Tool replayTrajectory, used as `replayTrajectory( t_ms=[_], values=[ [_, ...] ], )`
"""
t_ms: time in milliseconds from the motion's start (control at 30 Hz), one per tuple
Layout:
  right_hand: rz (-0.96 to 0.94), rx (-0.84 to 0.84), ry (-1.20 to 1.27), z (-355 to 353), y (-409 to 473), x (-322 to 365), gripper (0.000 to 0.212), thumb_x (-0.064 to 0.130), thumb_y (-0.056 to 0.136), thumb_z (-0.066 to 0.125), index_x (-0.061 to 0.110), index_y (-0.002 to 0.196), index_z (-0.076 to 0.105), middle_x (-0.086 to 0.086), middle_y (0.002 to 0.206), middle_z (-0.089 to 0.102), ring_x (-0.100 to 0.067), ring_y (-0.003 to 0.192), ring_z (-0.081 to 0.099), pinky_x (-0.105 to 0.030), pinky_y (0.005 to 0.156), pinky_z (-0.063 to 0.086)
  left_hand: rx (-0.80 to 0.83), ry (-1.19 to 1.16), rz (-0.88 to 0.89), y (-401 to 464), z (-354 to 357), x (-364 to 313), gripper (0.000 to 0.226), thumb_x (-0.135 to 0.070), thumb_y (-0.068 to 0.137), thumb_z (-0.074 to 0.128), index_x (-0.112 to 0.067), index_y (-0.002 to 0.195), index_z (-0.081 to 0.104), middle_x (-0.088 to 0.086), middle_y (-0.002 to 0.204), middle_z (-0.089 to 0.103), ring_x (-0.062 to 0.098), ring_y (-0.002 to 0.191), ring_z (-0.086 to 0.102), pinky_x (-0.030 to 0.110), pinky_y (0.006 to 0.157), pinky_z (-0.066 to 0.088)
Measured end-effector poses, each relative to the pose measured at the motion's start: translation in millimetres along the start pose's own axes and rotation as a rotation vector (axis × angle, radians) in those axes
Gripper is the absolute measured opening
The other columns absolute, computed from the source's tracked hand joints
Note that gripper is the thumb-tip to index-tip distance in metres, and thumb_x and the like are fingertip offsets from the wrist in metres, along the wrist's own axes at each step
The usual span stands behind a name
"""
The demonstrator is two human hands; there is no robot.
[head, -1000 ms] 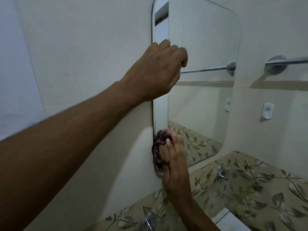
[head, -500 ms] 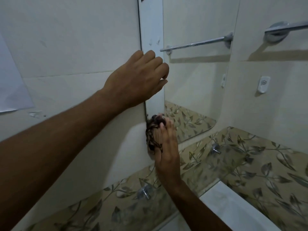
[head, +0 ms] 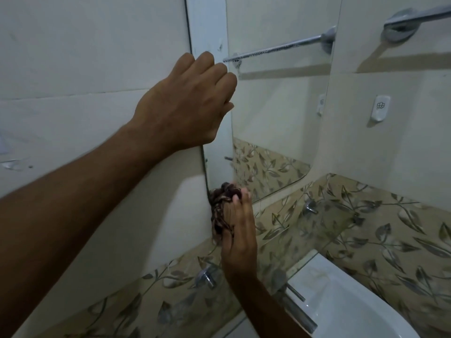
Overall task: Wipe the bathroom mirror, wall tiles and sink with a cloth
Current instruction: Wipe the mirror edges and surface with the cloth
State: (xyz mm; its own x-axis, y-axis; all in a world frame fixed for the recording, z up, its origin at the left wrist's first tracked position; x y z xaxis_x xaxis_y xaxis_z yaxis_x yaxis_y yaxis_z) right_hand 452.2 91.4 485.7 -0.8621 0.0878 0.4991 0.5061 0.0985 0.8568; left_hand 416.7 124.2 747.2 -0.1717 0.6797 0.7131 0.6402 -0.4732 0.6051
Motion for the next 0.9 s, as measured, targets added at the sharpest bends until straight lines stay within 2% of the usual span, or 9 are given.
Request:
replayTrajectory(
  t_ms=[133, 233, 333, 500, 567, 667, 800, 900],
  values=[
    [0.014, -0.052, 0.082, -6.7, 50.9, 26.2, 0.055, 0.001, 0.100, 0.043, 0.004, 0.154, 0.032, 0.000, 0.167, 0.017, -0.027, 0.155, 0.016, -0.055, 0.118, 0.034, -0.005, 0.012, 0.001, 0.2, -2.1, -1.3, 0.025, -0.028, 0.101, 0.034, -0.007, 0.099, 0.048, 0.015, 0.095, 0.053, 0.033, 0.090, 0.045, 0.047, 0.081, 0.037],
    [-0.012, -0.075, 0.120, -14.1, 89.8, 47.6, 0.055, 0.002, 0.100, 0.043, 0.003, 0.154, 0.031, -0.001, 0.165, 0.020, -0.024, 0.155, 0.016, -0.050, 0.122, 0.029, -0.003, -0.001, -0.016, -0.2, -2.1, -0.7, 0.024, -0.027, 0.100, 0.034, -0.008, 0.097, 0.048, 0.015, 0.093, 0.052, 0.032, 0.088, 0.044, 0.047, 0.080, 0.036],
    [-0.019, -0.065, 0.092, -13.2, 80.0, 41.3, 0.059, -0.004, 0.100, 0.045, 0.009, 0.156, 0.028, -0.002, 0.167, 0.019, -0.023, 0.155, 0.016, -0.049, 0.122, 0.029, -0.003, -0.017, -0.022, 0.7, -4.4, -1.0, 0.024, -0.027, 0.099, 0.035, -0.008, 0.095, 0.048, 0.014, 0.091, 0.052, 0.031, 0.086, 0.042, 0.046, 0.078, 0.036],
    [-0.016, -0.064, 0.032, -9.5, 38.2, 12.9, 0.049, 0.023, 0.108, 0.032, 0.014, 0.157, 0.030, 0.003, 0.167, 0.021, -0.025, 0.153, 0.023, -0.051, 0.113, 0.039, -0.027, -0.043, -0.009, 0.2, -7.4, -1.4, 0.021, -0.029, 0.098, 0.040, -0.011, 0.092, 0.049, 0.012, 0.090, 0.052, 0.030, 0.084, 0.044, 0.045, 0.075, 0.037],
    [-0.026, -0.084, 0.043, -12.3, 64.5, 18.3, 0.050, 0.026, 0.108, 0.031, 0.016, 0.157, 0.030, 0.007, 0.167, 0.020, -0.023, 0.154, 0.023, -0.048, 0.114, 0.037, -0.035, -0.074, -0.021, 0.0, -8.1, -1.2, 0.022, -0.029, 0.100, 0.038, -0.013, 0.091, 0.050, 0.009, 0.088, 0.051, 0.026, 0.082, 0.042, 0.043, 0.074, 0.038],
    [-0.064, -0.108, 0.100, -24.5, 129.2, 41.5, 0.053, 0.018, 0.104, 0.036, 0.014, 0.156, 0.031, 0.006, 0.167, 0.021, -0.020, 0.155, 0.019, -0.046, 0.119, 0.032, -0.063, -0.107, -0.037, 0.4, -10.9, 0.1, 0.023, -0.027, 0.102, 0.036, -0.015, 0.087, 0.049, 0.007, 0.084, 0.050, 0.024, 0.077, 0.040, 0.042, 0.070, 0.037],
    [-0.047, -0.149, 0.118, -46.3, 224.3, 65.9, 0.056, 0.025, 0.104, 0.042, 0.019, 0.157, 0.028, 0.003, 0.166, 0.024, -0.014, 0.154, 0.018, -0.039, 0.123, 0.027, -0.104, -0.137, 0.003, 2.2, -16.9, -3.5, 0.025, -0.028, 0.103, 0.039, -0.016, 0.089, 0.056, 0.005, 0.084, 0.053, 0.023, 0.076, 0.041, 0.040, 0.070, 0.038],
    [-0.076, -0.150, 0.112, -54.3, 252.1, 69.1, 0.055, 0.028, 0.105, 0.047, 0.019, 0.157, 0.030, 0.004, 0.165, 0.025, -0.011, 0.153, 0.021, -0.035, 0.122, 0.027, -0.143, -0.209, -0.020, 10.4, -21.7, -3.6, 0.026, -0.028, 0.102, 0.039, -0.015, 0.087, 0.056, 0.003, 0.084, 0.052, 0.022, 0.077, 0.040, 0.039, 0.072, 0.038]
  ],
)
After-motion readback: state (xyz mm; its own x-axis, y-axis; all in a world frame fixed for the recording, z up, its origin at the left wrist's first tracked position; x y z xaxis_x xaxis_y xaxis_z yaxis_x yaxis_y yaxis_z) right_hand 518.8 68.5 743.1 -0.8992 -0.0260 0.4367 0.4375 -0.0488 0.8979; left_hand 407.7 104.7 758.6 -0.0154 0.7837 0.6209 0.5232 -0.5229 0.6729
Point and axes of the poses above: each hand's wrist, its own y-axis towards the middle knuckle, its own z-axis out of the palm, x = y × z, the point moved 10 cm from there along y, towards the middle knuckle
